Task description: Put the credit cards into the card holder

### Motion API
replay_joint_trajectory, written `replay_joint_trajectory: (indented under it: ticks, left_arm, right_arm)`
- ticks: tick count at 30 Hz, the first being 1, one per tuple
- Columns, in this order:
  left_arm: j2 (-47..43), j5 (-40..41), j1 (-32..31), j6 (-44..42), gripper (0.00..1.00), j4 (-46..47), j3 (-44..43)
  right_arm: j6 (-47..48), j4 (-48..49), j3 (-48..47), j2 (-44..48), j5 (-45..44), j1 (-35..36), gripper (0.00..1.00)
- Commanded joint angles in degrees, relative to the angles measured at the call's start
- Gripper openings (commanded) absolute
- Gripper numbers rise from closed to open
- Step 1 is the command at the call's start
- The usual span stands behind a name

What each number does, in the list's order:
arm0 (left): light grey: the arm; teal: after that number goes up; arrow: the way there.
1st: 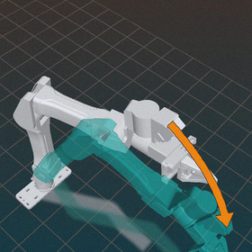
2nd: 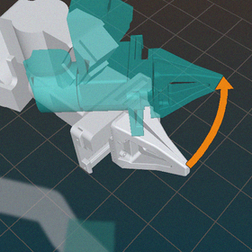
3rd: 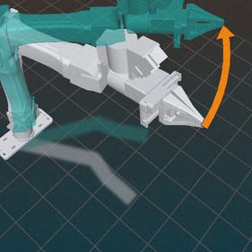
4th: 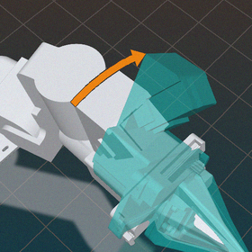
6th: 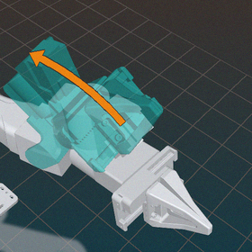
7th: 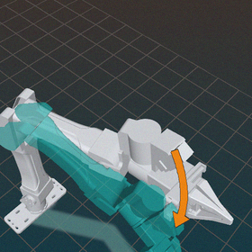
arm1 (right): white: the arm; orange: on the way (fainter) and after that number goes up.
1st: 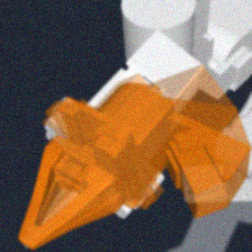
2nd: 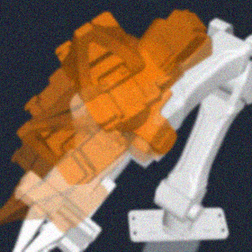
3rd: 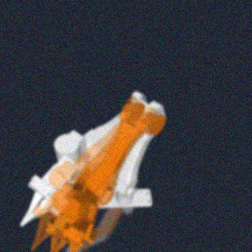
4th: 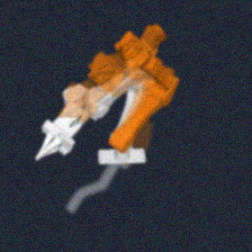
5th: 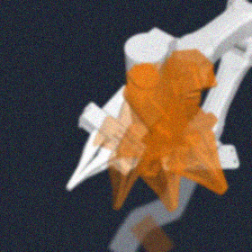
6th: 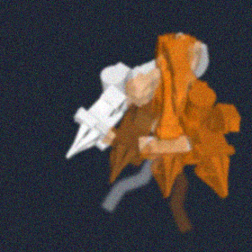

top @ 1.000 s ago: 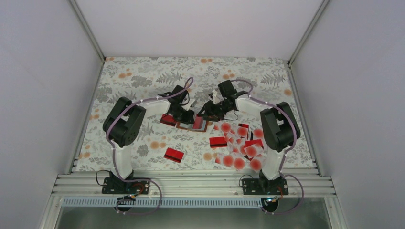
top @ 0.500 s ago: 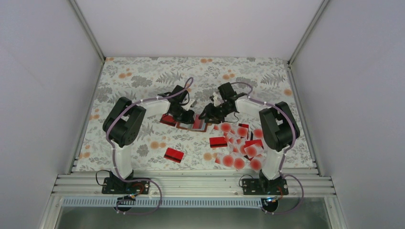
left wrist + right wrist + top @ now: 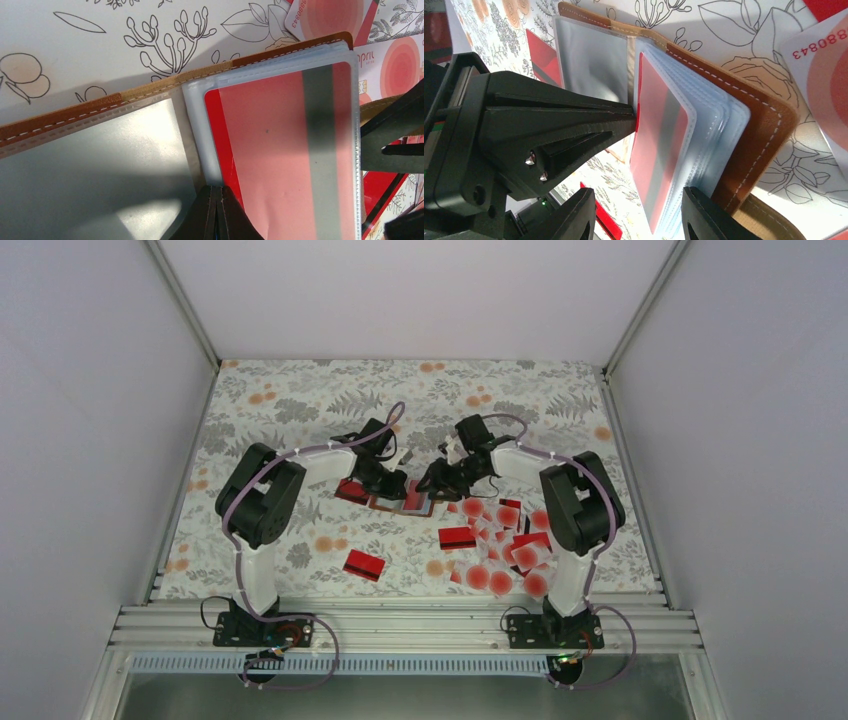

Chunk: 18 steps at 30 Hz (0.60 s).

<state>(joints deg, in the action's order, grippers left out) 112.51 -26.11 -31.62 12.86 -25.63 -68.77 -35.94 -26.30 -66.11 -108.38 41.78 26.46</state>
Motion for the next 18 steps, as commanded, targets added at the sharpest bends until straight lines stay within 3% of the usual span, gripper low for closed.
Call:
replay_joint_trajectory:
  ticks: [1, 18]
  left_arm:
    - [2.6, 1.3, -0.4, 0.0, 0.02, -3.0, 0.2]
    - [-2.9, 3.1, -0.4, 0.7, 0.05, -5.8, -1.6]
  right_arm:
    - [0.1, 0.4, -1.6, -1.3, 0.6, 0.9, 0.44]
    - [0.7, -1.5, -5.3, -3.5, 0.7, 2.5, 0.44]
